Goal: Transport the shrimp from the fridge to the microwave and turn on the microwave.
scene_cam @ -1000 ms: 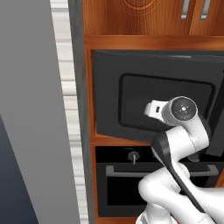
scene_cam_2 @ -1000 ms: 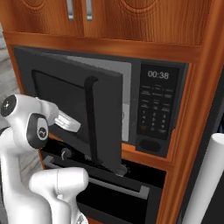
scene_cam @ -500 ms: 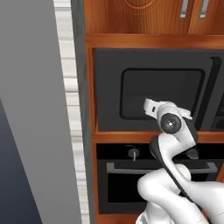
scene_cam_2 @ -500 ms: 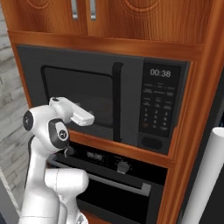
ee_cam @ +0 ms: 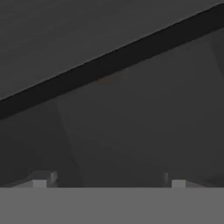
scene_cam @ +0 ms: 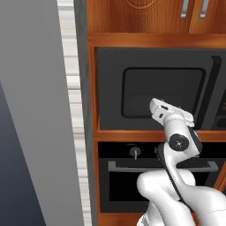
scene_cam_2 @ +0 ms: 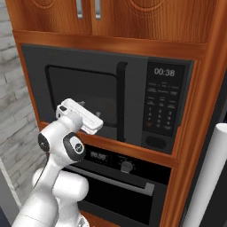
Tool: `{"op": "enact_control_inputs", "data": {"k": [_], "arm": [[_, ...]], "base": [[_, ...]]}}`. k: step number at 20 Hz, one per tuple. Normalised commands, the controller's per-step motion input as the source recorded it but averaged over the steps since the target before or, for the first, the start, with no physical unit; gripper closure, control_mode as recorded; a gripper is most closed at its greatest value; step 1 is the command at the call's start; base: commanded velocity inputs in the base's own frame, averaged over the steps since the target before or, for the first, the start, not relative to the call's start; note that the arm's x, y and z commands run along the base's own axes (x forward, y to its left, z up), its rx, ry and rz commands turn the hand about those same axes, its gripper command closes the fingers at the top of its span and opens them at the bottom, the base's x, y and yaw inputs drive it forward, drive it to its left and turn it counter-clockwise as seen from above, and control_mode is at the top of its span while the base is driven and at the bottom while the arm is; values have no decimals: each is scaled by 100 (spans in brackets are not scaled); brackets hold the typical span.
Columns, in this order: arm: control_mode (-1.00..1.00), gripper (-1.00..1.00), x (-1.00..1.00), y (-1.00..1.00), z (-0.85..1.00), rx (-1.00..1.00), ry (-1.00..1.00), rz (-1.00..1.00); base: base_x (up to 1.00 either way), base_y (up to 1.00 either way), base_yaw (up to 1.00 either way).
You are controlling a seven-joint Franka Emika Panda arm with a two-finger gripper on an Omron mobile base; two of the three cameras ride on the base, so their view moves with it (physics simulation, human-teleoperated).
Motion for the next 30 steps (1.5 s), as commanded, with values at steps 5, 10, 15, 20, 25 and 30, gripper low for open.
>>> {"op": "enact_control_inputs", "data": {"k": [5,10,15,20,25,30], "arm": [[-100,-100,-100,-19,81,42,-4,0],[-100,-100,-100,-5,64,47,19,0],[-100,-100,-100,0,54,39,46,0],[-100,-100,-100,-4,23,45,5,0],[-100,-100,-100,-34,18,32,-44,0],[-100,-100,-100,-2,8,17,-42,0]], "base": [[0,0,0],[0,0,0],[0,0,0],[0,0,0],[0,0,0],[0,0,0]]}}
